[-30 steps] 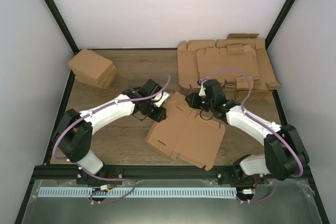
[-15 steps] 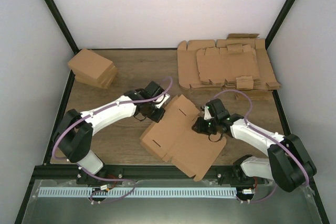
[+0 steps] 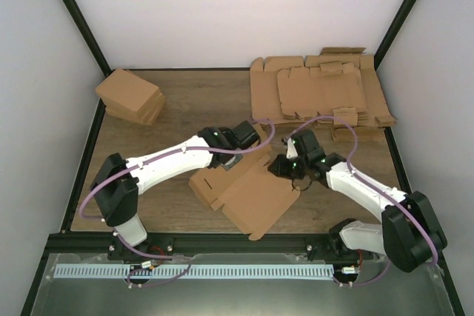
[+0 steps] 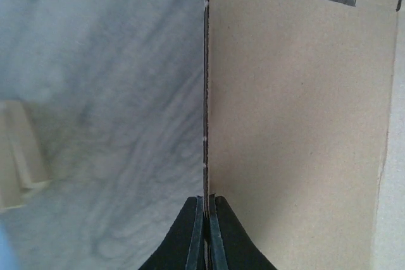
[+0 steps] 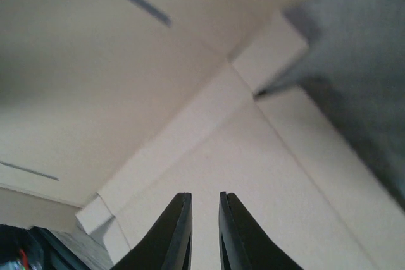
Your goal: Fold the paper box
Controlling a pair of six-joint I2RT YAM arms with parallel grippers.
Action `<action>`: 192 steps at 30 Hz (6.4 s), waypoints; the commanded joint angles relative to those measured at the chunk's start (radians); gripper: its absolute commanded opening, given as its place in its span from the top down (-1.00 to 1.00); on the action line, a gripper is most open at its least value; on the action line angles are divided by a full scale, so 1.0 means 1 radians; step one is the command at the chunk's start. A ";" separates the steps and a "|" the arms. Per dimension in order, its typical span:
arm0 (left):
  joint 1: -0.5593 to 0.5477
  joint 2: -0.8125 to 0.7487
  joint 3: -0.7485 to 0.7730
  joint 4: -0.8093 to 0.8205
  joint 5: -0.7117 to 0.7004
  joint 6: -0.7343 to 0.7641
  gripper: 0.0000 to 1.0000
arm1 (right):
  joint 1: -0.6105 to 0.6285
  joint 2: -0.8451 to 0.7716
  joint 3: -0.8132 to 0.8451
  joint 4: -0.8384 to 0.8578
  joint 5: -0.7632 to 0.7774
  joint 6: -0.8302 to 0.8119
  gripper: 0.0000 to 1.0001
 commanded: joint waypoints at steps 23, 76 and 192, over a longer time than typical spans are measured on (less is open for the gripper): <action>-0.187 0.044 0.009 0.031 -0.570 0.158 0.92 | -0.155 0.245 0.462 0.252 -0.212 0.171 0.99; -0.238 0.082 -0.010 0.055 -0.576 0.166 0.92 | -0.074 0.103 0.112 0.567 -0.153 -0.407 0.34; 0.174 0.007 0.161 0.027 0.388 0.103 0.55 | 0.123 0.058 -0.319 0.902 -0.020 -0.013 0.29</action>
